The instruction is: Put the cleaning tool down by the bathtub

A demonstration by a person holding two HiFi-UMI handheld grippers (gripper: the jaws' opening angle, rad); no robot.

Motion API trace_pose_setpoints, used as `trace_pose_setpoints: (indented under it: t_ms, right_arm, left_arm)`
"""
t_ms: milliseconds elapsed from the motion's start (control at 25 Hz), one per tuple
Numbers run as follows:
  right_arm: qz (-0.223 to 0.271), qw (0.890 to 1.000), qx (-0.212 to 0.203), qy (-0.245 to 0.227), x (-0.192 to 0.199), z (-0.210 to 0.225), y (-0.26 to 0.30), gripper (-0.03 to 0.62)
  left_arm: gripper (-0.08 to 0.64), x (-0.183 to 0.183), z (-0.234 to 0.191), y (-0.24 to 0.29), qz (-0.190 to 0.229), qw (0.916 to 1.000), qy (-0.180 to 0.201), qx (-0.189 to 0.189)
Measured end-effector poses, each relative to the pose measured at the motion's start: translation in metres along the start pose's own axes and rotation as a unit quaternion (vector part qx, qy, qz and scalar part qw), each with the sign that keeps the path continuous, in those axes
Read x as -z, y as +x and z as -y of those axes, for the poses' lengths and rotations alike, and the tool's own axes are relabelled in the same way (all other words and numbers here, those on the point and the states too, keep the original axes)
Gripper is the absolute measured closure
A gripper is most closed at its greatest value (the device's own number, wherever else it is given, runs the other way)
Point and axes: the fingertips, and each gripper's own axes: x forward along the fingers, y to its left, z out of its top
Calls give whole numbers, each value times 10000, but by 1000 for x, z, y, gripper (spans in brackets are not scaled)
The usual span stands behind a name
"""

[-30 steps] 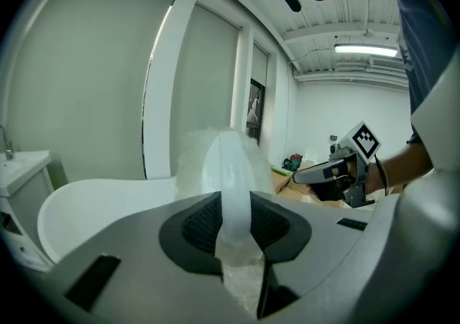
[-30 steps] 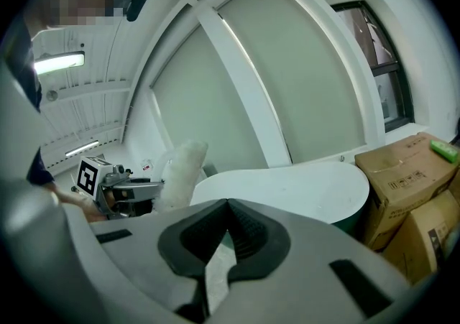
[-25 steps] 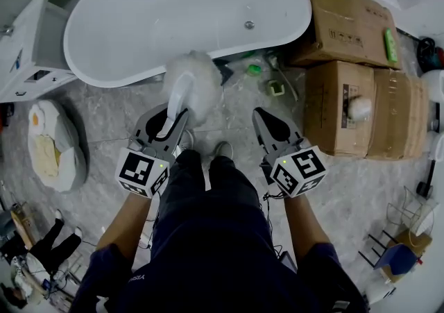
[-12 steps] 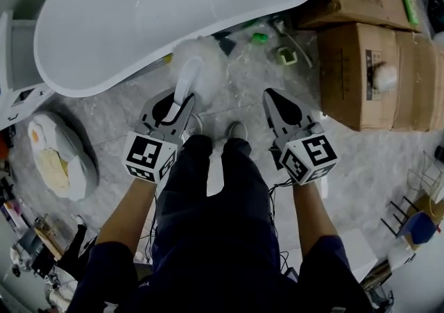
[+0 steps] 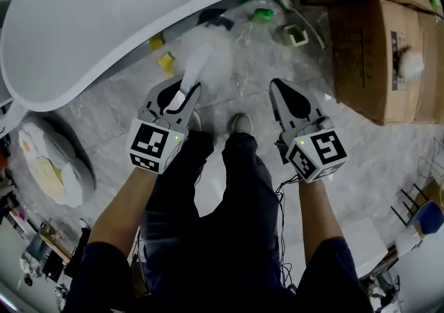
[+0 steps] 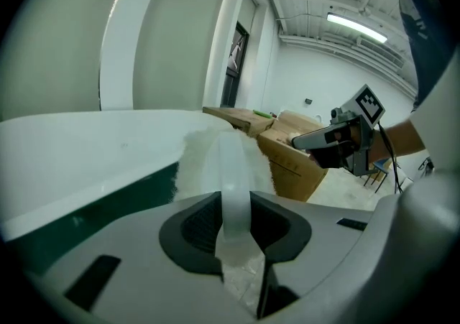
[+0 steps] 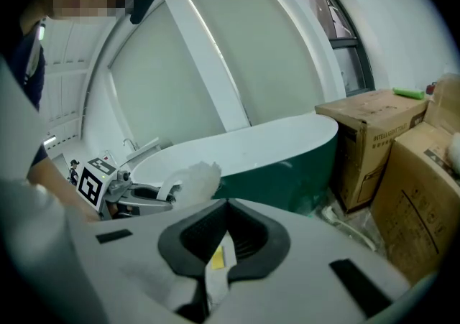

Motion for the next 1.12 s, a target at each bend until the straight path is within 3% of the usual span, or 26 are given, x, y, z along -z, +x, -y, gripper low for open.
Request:
trace_pose_setpoints:
  t_ms: [480,1120]
  right_arm:
    - [54,10000,33,43,109,75,73,588]
    - [259,9995,178,101,183,164,149,589]
  left_arm:
    - [448,132,-27,126,-624,9978,205,44]
    - [448,280,-66,249,-1580,9858,531,201]
